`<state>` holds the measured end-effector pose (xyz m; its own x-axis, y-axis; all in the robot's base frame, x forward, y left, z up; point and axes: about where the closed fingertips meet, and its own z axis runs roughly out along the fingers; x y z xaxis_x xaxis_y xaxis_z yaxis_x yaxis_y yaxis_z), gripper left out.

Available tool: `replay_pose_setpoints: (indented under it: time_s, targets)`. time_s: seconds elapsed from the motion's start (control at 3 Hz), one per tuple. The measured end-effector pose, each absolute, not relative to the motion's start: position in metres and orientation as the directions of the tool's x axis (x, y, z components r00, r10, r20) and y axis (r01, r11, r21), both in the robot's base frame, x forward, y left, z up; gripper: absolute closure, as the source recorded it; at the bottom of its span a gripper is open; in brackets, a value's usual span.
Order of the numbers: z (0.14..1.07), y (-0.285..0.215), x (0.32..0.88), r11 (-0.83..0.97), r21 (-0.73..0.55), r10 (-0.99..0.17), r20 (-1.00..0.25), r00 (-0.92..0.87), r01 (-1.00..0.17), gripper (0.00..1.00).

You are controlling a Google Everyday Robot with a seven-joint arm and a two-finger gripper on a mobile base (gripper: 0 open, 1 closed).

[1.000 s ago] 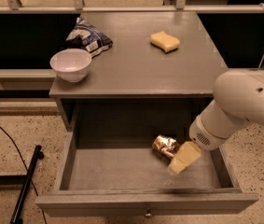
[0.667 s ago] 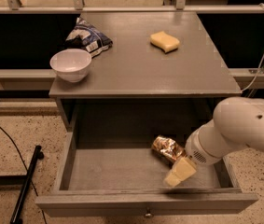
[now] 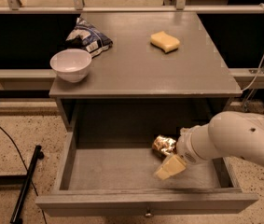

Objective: Pick orange can from top drawer and place on counter

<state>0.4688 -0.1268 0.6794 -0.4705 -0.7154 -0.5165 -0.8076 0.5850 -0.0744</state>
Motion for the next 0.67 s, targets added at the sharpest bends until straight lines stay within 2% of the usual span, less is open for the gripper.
replay_pose_setpoints:
  time_s: [0.67]
  targets:
    - [0.631, -0.144, 0.455, 0.585, 0.037, -0.716, -0.445, -0.537, -0.810, 0.00]
